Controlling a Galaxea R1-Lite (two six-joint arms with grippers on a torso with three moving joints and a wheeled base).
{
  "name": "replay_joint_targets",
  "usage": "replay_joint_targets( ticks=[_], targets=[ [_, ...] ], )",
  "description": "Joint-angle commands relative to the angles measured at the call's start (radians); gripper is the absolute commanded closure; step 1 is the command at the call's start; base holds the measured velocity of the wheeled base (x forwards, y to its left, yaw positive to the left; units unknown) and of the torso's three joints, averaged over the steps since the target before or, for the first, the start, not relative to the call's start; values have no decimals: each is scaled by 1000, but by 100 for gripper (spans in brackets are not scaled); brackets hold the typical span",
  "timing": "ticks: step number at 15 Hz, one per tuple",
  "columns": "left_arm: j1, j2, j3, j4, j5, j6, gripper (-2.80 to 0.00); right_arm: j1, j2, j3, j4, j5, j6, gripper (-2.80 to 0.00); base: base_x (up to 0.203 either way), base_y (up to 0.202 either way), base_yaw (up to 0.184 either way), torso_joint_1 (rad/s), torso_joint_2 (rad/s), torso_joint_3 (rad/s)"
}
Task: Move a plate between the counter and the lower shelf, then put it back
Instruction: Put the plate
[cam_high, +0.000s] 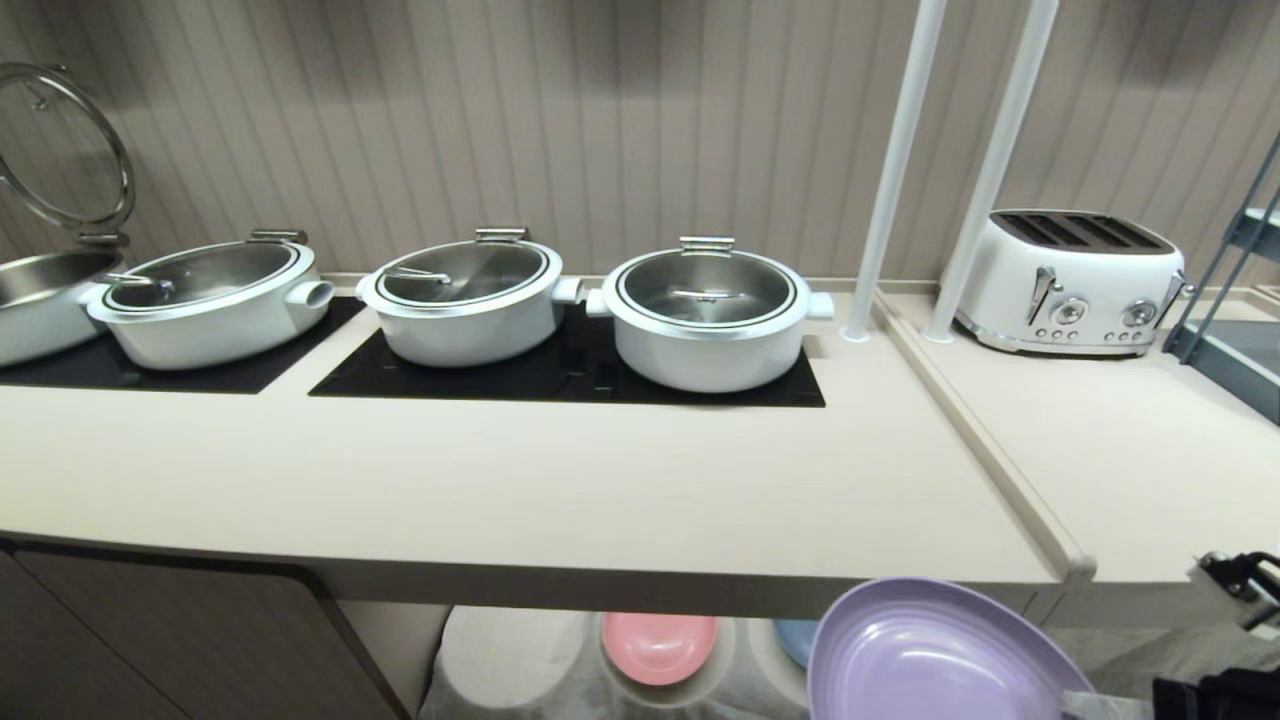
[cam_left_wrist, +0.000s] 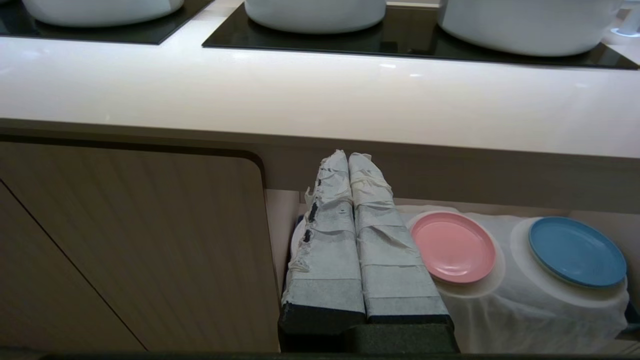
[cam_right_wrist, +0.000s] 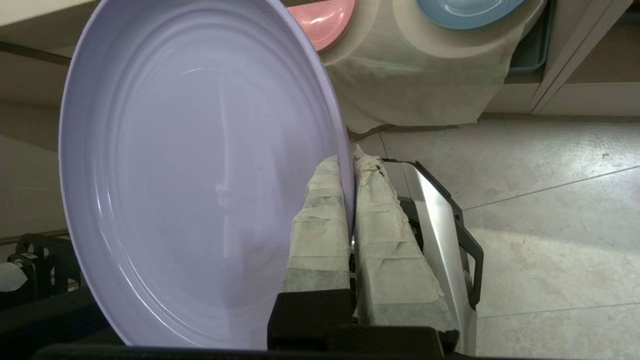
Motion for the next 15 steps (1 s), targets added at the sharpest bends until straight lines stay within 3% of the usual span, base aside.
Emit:
replay_joint_targets(
  ticks=[1,15],
  targets=[
    [1,1,0,0,1,-1,0,-8,54,-44,-2,2,2,0,0,0,0,0,0,0],
    [1,1,0,0,1,-1,0,-13,632,-567,-1,-35,-1,0,0,0,0,0,0,0]
  ],
)
